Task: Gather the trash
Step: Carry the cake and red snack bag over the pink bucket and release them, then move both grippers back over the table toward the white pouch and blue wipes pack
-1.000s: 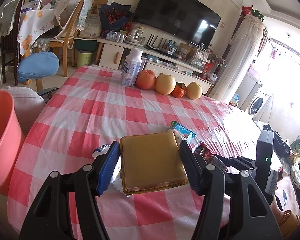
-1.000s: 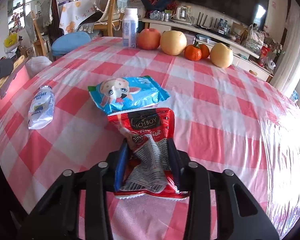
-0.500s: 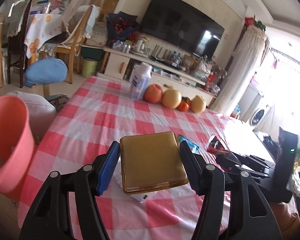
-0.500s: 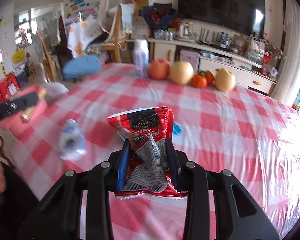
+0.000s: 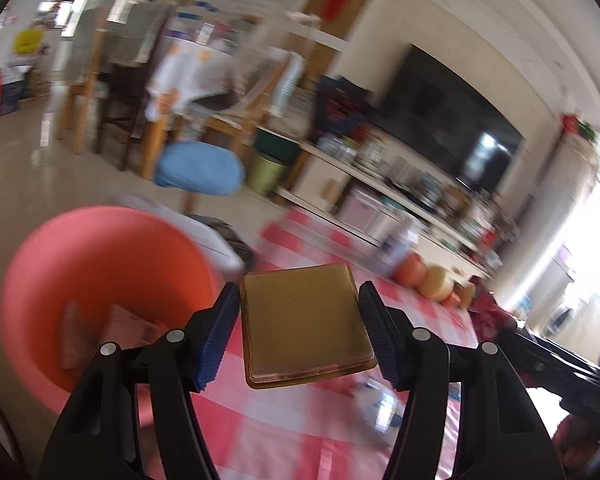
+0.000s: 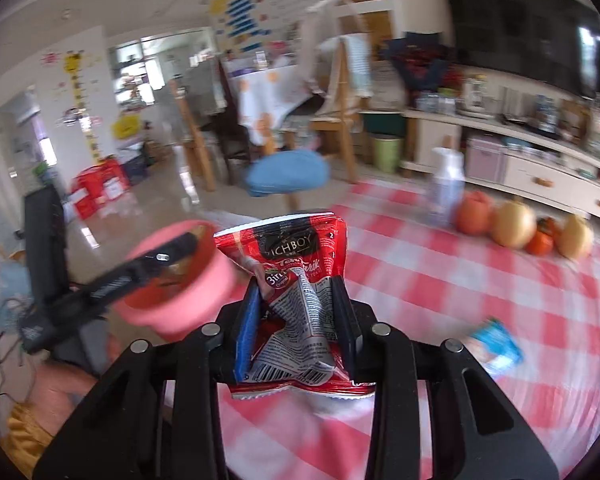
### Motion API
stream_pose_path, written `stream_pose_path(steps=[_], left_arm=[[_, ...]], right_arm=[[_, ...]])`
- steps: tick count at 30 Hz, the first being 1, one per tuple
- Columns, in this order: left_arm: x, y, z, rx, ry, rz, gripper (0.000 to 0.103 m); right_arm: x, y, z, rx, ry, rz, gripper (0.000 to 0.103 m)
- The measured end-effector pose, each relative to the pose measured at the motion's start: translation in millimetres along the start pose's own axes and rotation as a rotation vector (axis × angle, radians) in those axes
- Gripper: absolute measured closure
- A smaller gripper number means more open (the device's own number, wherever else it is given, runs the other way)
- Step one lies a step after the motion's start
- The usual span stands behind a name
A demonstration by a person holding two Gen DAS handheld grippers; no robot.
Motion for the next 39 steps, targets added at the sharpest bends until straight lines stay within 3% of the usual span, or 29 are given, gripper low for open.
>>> stream_pose_path(steps=[6,13,16,17,18,21,27,39], left_arm=[[15,-65,0,0.147,0.05,-0.148,0.041],[15,-116,8,0.212,0.034,-0.285,0.04],[13,-126,17,0.258,0.016,-0.302,0.038],[12,-130,17,0.267,0.015,-0.31,0.03],[11,-133,18,0.278,0.016,-0.319,0.025],[10,-141,16,0.311,0.02,-0.327,0.024],[9,-131,13,0.302,0.062,-0.295,0.014],[10,-71,23,0.121,0.11,-0.141,0.011]], right_arm=[[31,-62,60,0.146,-0.039,-0.01,0.067],[50,-105,134,0.251,-0.101,0.02,0.065],[49,-107,157,0.265,-0.123,0.05,0.053],[49,-105,159,0.287,-0.116,0.082,0.046],[50,-101,159,0.301,-0.108,0.107,0.043],[47,-88,149,0.284,-0.078,0.15,0.03],[27,-62,114,0.189,-0.048,0.123,0.022],[-8,-29,51,0.034,0.001,0.007,0.017]])
Point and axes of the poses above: each gripper's, at about its wrist camera, not at the fingertips, and z roughly the way its jaws point, y to its right, x to its top, the point moved 4 cm from there along z, roughly the way its jaws point, and after that the axes turned 1 degree about z, right-handed, at the moved point
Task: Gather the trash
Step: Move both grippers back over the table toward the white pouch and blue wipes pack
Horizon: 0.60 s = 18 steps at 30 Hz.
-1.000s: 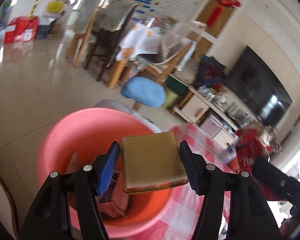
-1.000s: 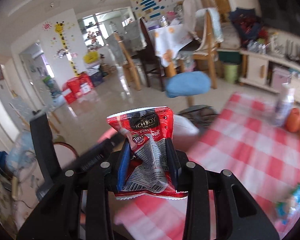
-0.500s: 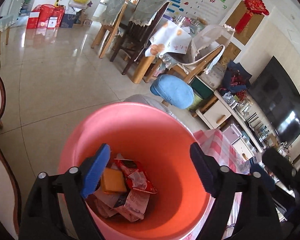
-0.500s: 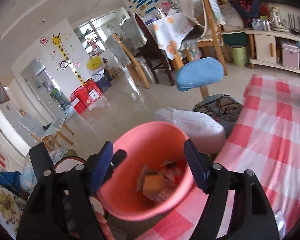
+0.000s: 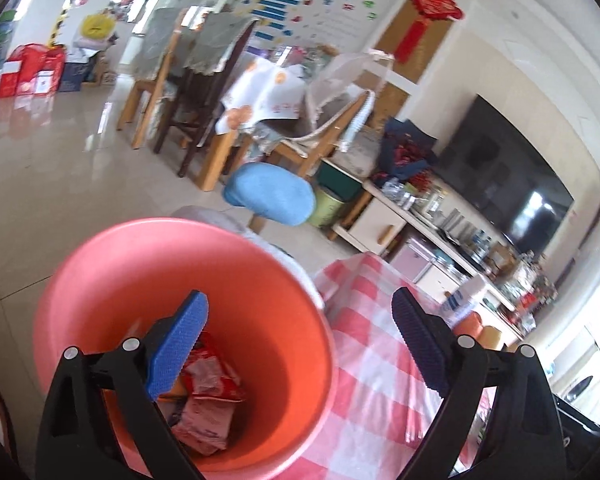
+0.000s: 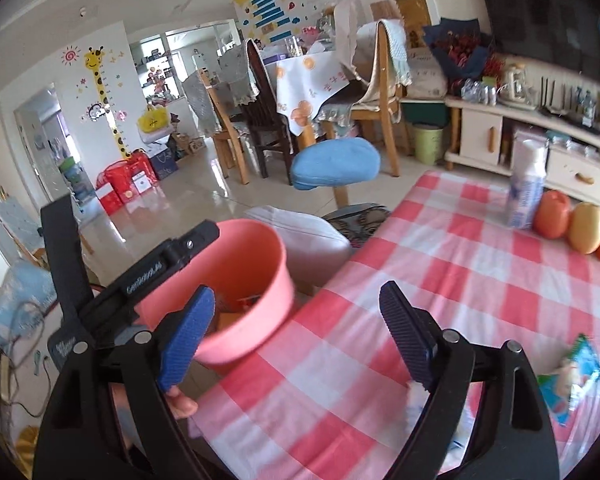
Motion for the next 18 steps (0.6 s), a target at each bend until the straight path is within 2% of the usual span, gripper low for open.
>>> stream_pose_path(steps=[5,10,13,18], left_arm=[[-3,23,-2,-0.017,0.006,0.07,0.011],[-13,60,-7,-0.058,0.004,0.189,0.011],[-22,82,-6,-0.088,-0.038,0.246,0.011],[-35,107,-3,-0.13,-0.106,0.282,0.011]], right_arm=[[-10,14,-23,-0.043,0.02,-0.007,0.017],[-20,33,-42,-0.083,0.025,0.012,0.015],[-27,44,-56,-0.11,0.038,0.02,0.012],[-37,62,-81,-0.14,0.058,0.042,0.011]])
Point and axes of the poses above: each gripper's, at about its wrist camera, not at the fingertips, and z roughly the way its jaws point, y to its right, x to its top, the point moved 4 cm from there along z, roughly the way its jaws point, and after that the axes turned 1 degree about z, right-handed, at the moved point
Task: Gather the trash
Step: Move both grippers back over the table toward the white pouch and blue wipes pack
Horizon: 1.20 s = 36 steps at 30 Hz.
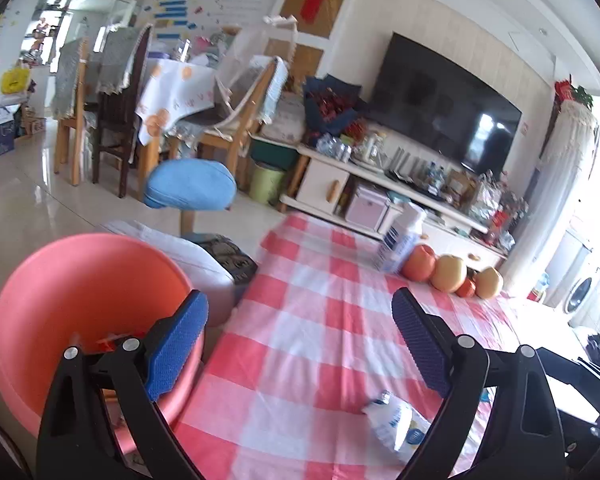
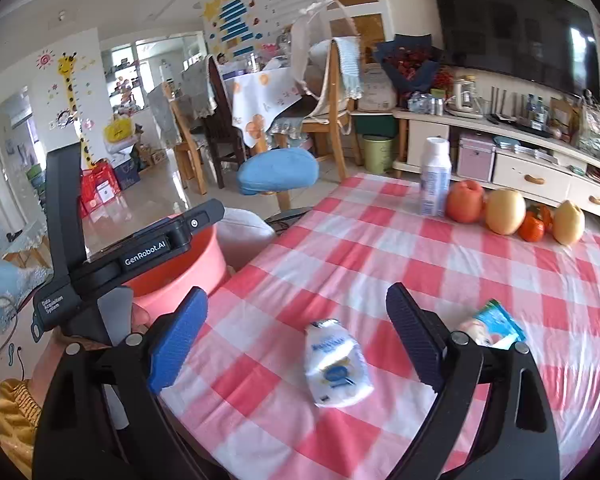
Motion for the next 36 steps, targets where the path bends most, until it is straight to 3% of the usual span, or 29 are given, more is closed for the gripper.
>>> stream_pose_path(steps=[9,23,36], left_arm=[[-10,28,5,-0.026,-0.033,0.052,0.011],[-25,56,19,0.0,-0.106,0.102,0.008],[-44,102,32,-0.082,-0.183,0.208,0.008]], right_arm=[[-9,40,-27,-0.051,0.048,0.051,0.008],[-19,109,-44,-0.114,0.068,0.157,0.007],[-20,170,-61,-0.178,0.085,0.261,0.007]])
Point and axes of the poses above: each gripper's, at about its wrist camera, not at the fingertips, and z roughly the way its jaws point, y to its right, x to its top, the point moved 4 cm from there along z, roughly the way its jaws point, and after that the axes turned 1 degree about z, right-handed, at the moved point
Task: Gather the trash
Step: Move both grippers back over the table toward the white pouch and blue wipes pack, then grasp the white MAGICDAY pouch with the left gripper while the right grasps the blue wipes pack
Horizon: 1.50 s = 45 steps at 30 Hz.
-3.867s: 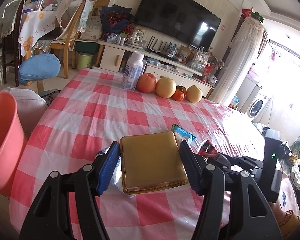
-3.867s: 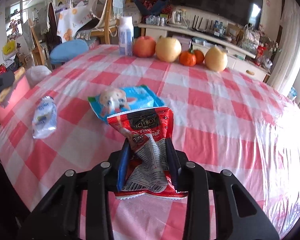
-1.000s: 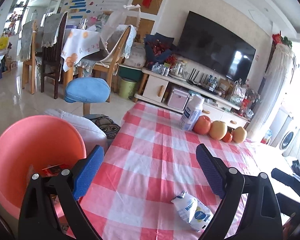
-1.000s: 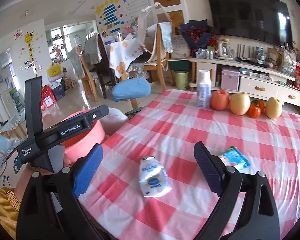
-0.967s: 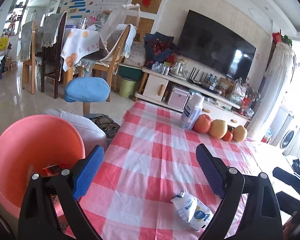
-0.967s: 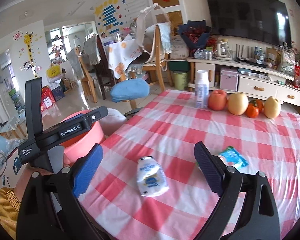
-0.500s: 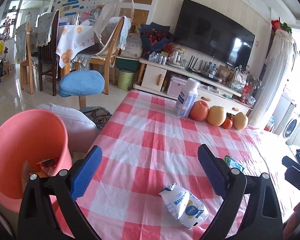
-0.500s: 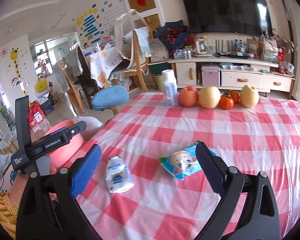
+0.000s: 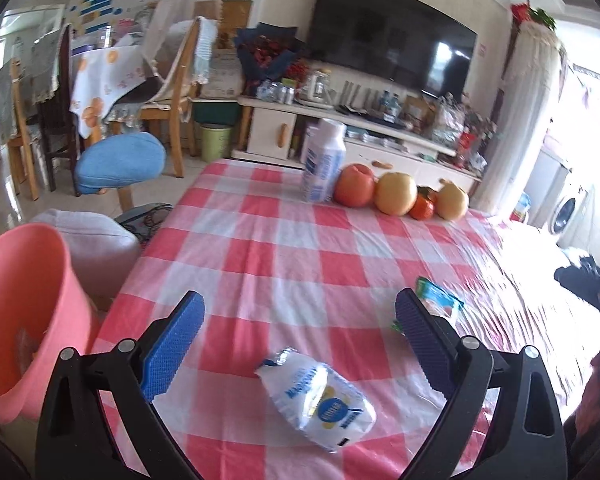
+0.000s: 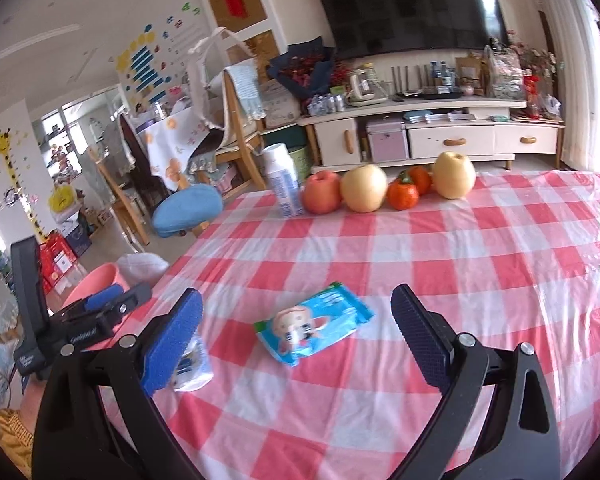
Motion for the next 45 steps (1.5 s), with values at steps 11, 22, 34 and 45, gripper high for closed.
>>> stream_pose_path(steps=[11,22,34,45], left_arm=[[-32,5,21,0.09,-0.169,-0.102,0.008],[-58,31,40,0.094,-0.245,-0.123,0.008],[-58,37,58,0.07,-0.257,-0.102,0.009],[-58,47,72,0.076,-0.274,-0.024,0.03]], right_arm=[[3,47,17,-0.005,-0.089,0.097,0.007],[-28,30,60,0.092,-0.294,0.122,0.007],[-46,25,96,0.164,-0.364,0.217,0.019],[-50,14,122,0.097,-0.34,0.159,0.019]])
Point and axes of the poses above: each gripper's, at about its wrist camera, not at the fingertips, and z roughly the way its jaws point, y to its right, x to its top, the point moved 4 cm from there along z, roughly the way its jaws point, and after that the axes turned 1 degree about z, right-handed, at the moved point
